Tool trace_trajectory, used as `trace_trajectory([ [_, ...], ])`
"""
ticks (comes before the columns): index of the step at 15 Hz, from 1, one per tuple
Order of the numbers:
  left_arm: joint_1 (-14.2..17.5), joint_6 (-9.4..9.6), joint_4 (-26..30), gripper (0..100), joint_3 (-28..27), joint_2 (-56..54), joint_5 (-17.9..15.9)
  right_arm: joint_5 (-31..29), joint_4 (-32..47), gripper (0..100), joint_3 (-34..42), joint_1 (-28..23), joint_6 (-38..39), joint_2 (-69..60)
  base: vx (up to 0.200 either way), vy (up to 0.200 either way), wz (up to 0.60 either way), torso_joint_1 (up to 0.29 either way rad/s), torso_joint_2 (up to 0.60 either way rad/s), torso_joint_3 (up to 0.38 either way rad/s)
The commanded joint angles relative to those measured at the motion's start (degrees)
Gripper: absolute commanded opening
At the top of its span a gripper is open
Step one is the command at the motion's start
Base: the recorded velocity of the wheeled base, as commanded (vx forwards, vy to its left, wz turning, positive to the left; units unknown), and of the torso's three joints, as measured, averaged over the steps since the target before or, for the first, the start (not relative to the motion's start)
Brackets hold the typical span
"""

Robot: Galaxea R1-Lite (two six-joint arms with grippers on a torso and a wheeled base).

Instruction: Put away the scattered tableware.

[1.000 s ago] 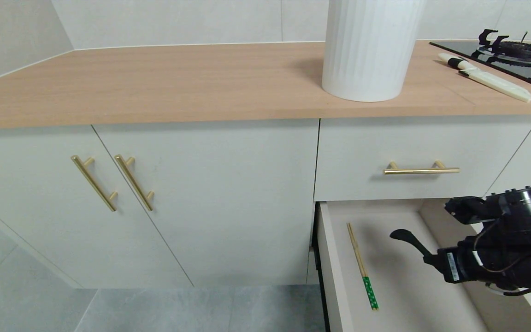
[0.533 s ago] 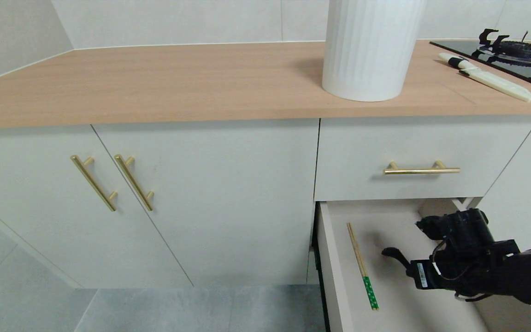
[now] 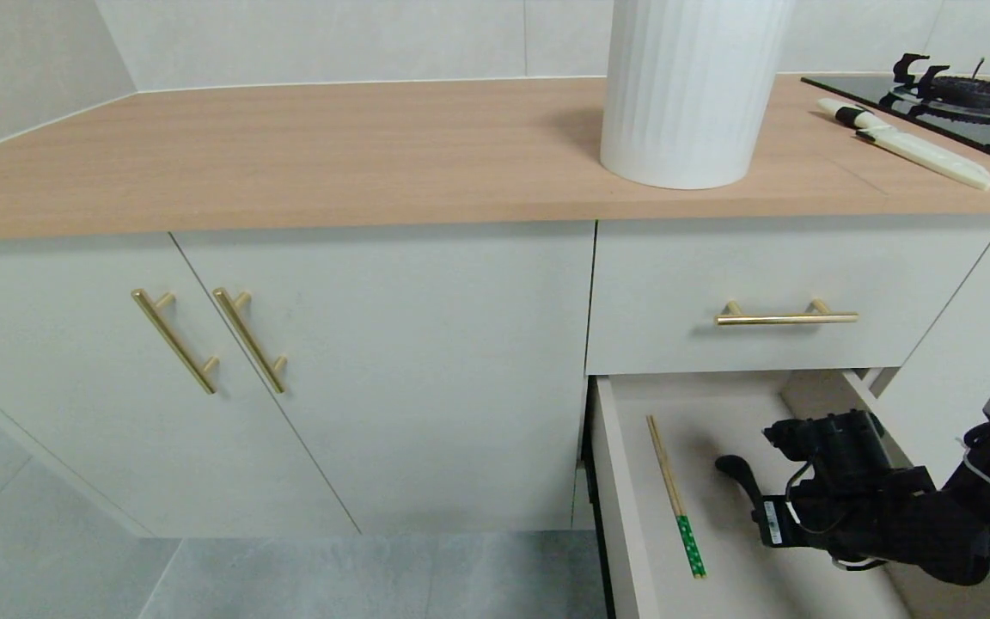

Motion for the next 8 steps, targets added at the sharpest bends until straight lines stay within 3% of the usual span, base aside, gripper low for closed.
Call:
trace_trajectory([
  [1,0.0,0.0,0.0,100,0.0,0.0,0.0,-0.1,-0.1,0,0.3,0.1,0.0,0.6,0.0,0.0,0.0,0.0,0.0,0.0],
  [3,0.0,0.0,0.0,100,0.0,0.0,0.0,-0.2,-0.2,0,0.3,0.0,0.0,0.6,0.0,0.0,0.0,0.0,0.0,0.0],
  [4,0.0,0.0,0.0,100,0.0,0.0,0.0,-0.4,-0.2,100,0.3,0.1,0.0,0.6,0.0,0.0,0.0,0.0,0.0,0.0],
  [8,0.0,0.0,0.0,100,0.0,0.0,0.0,-0.4,-0.2,100,0.4,0.1,0.0,-0.1,0.0,0.0,0.0,0.0,0.0,0.0],
])
